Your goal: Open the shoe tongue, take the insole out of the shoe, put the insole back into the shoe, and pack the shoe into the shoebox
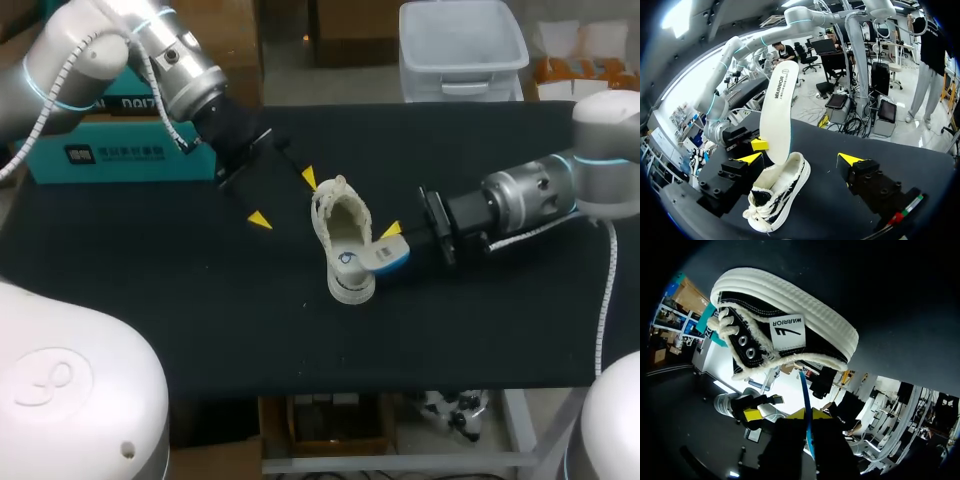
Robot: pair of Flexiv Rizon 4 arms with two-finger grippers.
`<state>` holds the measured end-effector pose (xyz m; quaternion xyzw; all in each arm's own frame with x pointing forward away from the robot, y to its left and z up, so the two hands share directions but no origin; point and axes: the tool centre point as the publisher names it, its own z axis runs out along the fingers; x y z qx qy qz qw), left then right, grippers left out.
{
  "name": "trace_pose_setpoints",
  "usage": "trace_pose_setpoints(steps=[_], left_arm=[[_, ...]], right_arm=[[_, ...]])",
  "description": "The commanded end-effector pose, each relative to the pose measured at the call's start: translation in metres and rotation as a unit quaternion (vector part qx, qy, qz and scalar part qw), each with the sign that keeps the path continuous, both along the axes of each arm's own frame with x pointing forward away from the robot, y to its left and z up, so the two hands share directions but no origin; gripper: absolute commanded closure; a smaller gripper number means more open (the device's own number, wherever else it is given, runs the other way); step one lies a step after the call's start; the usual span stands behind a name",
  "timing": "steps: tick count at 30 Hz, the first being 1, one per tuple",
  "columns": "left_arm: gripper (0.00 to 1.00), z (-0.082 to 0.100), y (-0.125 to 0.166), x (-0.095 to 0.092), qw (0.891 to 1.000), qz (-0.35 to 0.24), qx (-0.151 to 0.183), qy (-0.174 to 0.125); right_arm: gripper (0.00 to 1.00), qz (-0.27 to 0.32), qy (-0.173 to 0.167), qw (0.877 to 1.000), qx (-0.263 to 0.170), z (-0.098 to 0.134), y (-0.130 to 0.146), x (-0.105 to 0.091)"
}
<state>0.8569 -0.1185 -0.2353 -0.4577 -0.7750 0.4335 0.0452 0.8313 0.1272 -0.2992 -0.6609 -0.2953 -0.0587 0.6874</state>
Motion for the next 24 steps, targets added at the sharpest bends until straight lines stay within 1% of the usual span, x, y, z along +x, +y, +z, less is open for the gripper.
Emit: trace_pose_setpoints(steps=[1, 3, 4, 6, 7, 10, 12, 13, 15, 17, 19, 21, 24], left_arm=[[0.0, -0.01, 0.001, -0.014, 0.998, 0.051, -0.03, -0.011], [0.0, -0.014, 0.002, -0.018, 0.997, 0.057, -0.051, -0.006], [0.0, -0.015, 0.002, -0.019, 0.996, 0.064, -0.055, -0.002], [0.0, -0.019, 0.002, -0.022, 0.995, 0.075, -0.062, -0.01], [0.0, -0.02, 0.002, -0.023, 0.994, 0.079, -0.071, -0.005], [0.0, -0.023, 0.002, -0.027, 0.993, 0.08, -0.088, -0.008], [0.0, -0.026, 0.0, -0.028, 0.992, 0.082, -0.093, -0.01], [0.0, -0.027, 0.0, -0.028, 0.992, 0.076, -0.099, -0.004], [0.0, -0.028, 0.0, -0.03, 0.991, 0.084, -0.104, -0.009], [0.0, -0.029, 0.001, -0.031, 0.99, 0.085, -0.115, -0.009], [0.0, -0.032, 0.0, -0.032, 0.988, 0.095, -0.121, -0.017], [0.0, -0.033, 0.0, -0.033, 0.987, 0.097, -0.13, -0.016], [0.0, -0.035, -0.001, -0.035, 0.983, 0.105, -0.146, -0.022]], right_arm=[[1.0, -0.01, 0.0, 1.0, 0.0, -0.003, 0.003, 0.002], [1.0, -0.013, -0.001, 1.0, 0.002, -0.004, 0.005, 0.004], [1.0, -0.021, 0.003, 1.0, -0.003, -0.005, 0.007, 0.005], [1.0, -0.025, 0.0, 1.0, -0.001, -0.006, 0.009, 0.006], [1.0, -0.032, -0.003, 0.999, -0.002, -0.006, 0.01, 0.006], [1.0, -0.037, -0.005, 0.999, -0.003, -0.006, 0.014, 0.006], [1.0, -0.044, -0.008, 0.999, -0.012, -0.006, 0.017, 0.006], [1.0, -0.044, -0.014, 0.999, -0.007, -0.007, 0.019, 0.006], [1.0, -0.052, -0.014, 0.998, -0.014, -0.008, 0.021, 0.007], [1.0, -0.056, -0.018, 0.998, -0.008, -0.011, 0.022, 0.008], [1.0, -0.061, -0.017, 0.998, -0.008, -0.014, 0.022, 0.009], [1.0, -0.067, -0.016, 0.998, -0.011, -0.016, 0.023, 0.01], [1.0, -0.072, -0.018, 0.997, -0.008, -0.018, 0.021, 0.012]])
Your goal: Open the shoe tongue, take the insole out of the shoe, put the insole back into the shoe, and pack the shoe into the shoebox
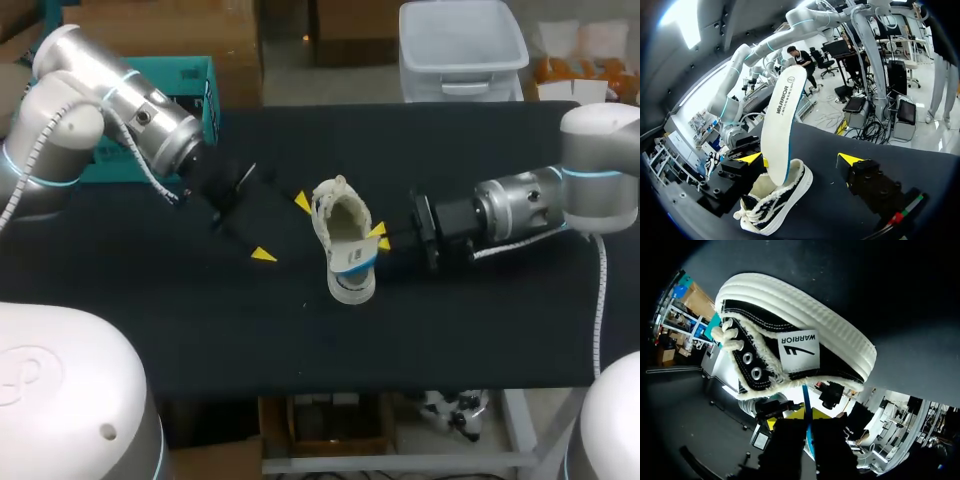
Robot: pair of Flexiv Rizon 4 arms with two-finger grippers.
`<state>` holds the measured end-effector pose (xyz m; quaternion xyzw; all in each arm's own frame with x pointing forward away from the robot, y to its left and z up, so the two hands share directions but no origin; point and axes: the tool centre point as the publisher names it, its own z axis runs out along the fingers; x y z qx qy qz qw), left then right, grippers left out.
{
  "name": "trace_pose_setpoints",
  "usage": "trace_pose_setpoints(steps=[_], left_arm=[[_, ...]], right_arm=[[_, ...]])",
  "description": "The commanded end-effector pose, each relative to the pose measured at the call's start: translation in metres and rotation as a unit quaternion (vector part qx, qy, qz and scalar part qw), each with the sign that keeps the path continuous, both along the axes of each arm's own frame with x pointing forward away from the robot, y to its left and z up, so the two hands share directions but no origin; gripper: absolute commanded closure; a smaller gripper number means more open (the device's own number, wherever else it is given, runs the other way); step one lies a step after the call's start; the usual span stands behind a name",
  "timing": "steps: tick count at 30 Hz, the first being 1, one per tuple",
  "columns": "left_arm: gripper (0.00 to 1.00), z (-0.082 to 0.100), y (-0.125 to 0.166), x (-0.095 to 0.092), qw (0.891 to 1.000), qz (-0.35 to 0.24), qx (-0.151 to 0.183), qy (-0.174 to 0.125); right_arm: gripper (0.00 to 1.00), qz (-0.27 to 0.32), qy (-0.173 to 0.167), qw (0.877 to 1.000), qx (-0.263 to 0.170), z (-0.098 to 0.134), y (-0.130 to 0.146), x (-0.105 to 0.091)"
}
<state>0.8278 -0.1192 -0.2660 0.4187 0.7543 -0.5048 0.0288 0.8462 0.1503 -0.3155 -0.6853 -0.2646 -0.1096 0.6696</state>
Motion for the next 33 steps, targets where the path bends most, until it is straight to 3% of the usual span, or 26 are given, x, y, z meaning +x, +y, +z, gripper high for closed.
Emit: trace_pose_setpoints(steps=[1, 10, 17, 19, 33], left_arm=[[0.0, -0.005, -0.001, -0.007, 0.997, 0.051, -0.056, -0.013], [0.0, -0.013, -0.014, -0.016, 0.988, 0.104, -0.106, -0.044], [0.0, -0.025, -0.027, -0.014, 0.973, 0.171, -0.151, -0.033], [0.0, -0.027, -0.03, -0.01, 0.97, 0.189, -0.153, -0.018], [0.0, -0.027, -0.03, -0.01, 0.97, 0.189, -0.153, -0.018]], right_arm=[[1.0, -0.01, -0.003, 1.0, 0.003, -0.003, -0.003, -0.003], [1.0, -0.022, -0.01, 1.0, 0.006, -0.011, -0.006, 0.004], [1.0, -0.025, -0.01, 1.0, 0.007, -0.014, -0.004, 0.006], [1.0, -0.025, -0.009, 1.0, 0.007, -0.014, -0.003, 0.007], [1.0, -0.023, -0.042, 0.999, -0.007, -0.005, 0.001, 0.008]])
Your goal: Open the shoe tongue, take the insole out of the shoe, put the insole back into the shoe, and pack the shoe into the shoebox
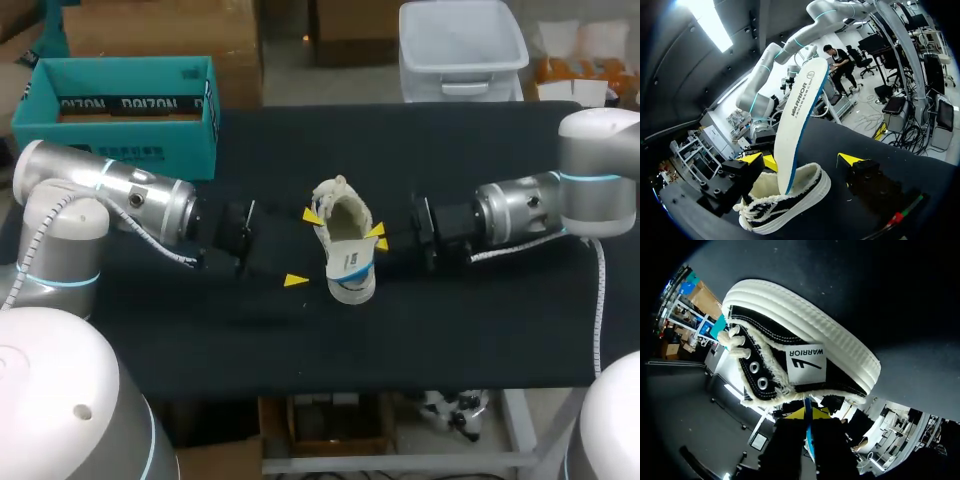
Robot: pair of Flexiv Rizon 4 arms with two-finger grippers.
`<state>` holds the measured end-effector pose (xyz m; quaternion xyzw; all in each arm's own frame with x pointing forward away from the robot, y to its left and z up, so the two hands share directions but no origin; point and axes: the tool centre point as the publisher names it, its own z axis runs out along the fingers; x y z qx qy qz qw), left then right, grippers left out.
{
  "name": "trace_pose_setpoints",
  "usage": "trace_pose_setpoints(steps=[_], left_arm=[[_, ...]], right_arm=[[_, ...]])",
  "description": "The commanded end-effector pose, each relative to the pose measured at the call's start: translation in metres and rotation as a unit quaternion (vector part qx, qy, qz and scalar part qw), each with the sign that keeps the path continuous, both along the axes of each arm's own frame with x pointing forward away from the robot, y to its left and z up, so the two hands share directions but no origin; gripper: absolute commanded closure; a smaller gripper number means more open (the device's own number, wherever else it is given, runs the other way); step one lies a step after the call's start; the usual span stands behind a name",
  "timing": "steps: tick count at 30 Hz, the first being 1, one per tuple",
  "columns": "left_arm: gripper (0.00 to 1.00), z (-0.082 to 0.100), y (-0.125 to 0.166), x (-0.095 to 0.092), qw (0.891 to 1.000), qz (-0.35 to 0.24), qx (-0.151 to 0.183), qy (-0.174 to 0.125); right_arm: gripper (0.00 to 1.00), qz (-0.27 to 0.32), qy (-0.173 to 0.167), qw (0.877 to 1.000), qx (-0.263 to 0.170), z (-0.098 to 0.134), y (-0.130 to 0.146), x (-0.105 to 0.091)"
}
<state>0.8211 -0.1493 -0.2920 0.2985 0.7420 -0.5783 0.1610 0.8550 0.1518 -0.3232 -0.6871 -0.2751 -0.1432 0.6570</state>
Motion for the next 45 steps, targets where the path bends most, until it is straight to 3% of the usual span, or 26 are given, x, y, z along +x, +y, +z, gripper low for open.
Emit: trace_pose_setpoints(steps=[1, 14, 26, 27, 28, 30, 32, 33, 34, 39, 45], left_arm=[[0.0, -0.001, 0.0, -0.003, 0.999, 0.041, -0.032, -0.009], [0.0, -0.007, -0.014, 0.0, 0.998, 0.044, -0.053, -0.003], [0.0, -0.016, -0.02, 0.009, 0.994, 0.089, -0.051, -0.029], [0.28, -0.017, -0.021, 0.011, 0.994, 0.092, -0.05, -0.029], [0.49, -0.018, -0.022, 0.013, 0.994, 0.092, -0.05, -0.028], [0.69, -0.021, -0.025, 0.017, 0.994, 0.099, -0.048, -0.03], [0.78, -0.024, -0.027, 0.019, 0.993, 0.102, -0.044, -0.028], [0.91, -0.025, -0.028, 0.02, 0.993, 0.102, -0.044, -0.028], [0.96, -0.026, -0.028, 0.021, 0.993, 0.102, -0.044, -0.027], [0.94, -0.032, -0.032, 0.024, 0.993, 0.105, -0.036, -0.028], [0.99, -0.038, -0.037, 0.03, 0.992, 0.119, -0.02, -0.034]], right_arm=[[1.0, -0.007, -0.012, 1.0, -0.004, 0.002, -0.001, -0.001], [1.0, -0.014, -0.035, 0.999, 0.008, -0.01, 0.0, 0.0], [1.0, -0.015, -0.047, 0.999, 0.013, -0.018, 0.001, 0.007], [1.0, -0.015, -0.047, 0.999, 0.013, -0.018, 0.0, 0.007], [1.0, -0.015, -0.047, 0.999, 0.013, -0.017, 0.0, 0.007], [1.0, -0.014, -0.046, 0.999, 0.013, -0.017, 0.0, 0.007], [1.0, -0.013, -0.046, 0.999, 0.013, -0.017, 0.0, 0.007], [1.0, -0.013, -0.046, 0.999, 0.014, -0.017, 0.0, 0.007], [1.0, -0.014, -0.046, 0.999, 0.014, -0.017, 0.001, 0.007], [1.0, -0.012, -0.045, 0.999, 0.017, -0.018, 0.001, 0.007], [1.0, -0.01, -0.044, 0.999, 0.018, -0.018, 0.001, 0.008]])
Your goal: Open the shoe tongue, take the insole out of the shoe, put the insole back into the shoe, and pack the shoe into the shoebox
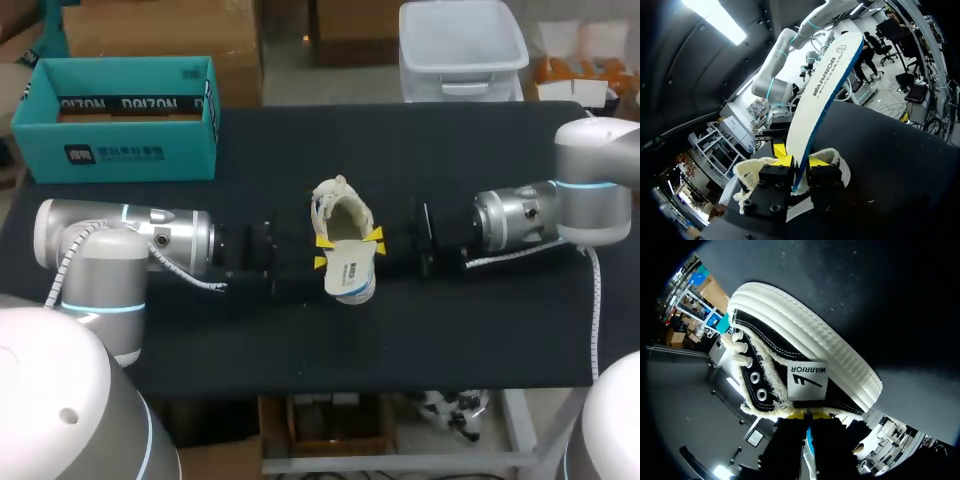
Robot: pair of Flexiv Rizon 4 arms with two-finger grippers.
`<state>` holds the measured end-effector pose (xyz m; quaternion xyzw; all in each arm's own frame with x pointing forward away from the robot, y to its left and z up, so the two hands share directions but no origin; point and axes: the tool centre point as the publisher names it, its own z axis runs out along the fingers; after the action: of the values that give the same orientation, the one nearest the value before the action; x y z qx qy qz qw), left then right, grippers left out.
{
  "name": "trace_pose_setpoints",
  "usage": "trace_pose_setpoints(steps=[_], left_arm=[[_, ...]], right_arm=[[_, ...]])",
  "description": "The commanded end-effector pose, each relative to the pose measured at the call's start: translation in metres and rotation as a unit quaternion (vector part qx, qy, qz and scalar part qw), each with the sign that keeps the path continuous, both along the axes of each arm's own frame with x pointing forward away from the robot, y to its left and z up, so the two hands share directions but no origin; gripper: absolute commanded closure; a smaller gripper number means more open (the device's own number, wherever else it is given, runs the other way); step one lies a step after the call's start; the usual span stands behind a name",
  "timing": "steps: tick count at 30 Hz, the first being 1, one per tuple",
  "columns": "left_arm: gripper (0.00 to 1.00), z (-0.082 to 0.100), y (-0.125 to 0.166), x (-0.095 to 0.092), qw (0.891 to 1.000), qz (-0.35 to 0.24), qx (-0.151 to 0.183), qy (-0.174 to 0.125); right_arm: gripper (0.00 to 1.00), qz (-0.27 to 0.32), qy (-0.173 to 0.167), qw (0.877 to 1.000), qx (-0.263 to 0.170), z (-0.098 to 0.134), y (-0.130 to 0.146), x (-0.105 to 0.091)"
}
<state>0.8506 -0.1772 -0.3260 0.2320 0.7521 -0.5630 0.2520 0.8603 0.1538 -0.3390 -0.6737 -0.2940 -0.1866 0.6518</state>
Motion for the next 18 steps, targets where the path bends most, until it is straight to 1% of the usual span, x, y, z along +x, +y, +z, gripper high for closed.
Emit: trace_pose_setpoints(steps=[1, 6, 11, 18], left_arm=[[1.0, -0.005, -0.009, 0.002, 1.0, 0.013, 0.002, -0.001], [1.0, -0.007, -0.01, 0.004, 1.0, 0.014, 0.003, 0.002], [1.0, -0.01, -0.01, 0.004, 1.0, 0.012, 0.006, -0.001], [1.0, -0.016, -0.009, 0.014, 1.0, 0.02, 0.012, 0.004]], right_arm=[[1.0, 0.004, 0.001, 1.0, 0.004, -0.002, 0.0, 0.003], [1.0, 0.006, 0.003, 1.0, 0.006, -0.002, 0.0, 0.004], [1.0, 0.009, 0.004, 1.0, 0.007, -0.004, 0.0, 0.006], [1.0, 0.016, 0.009, 1.0, 0.012, -0.011, 0.002, 0.012]])
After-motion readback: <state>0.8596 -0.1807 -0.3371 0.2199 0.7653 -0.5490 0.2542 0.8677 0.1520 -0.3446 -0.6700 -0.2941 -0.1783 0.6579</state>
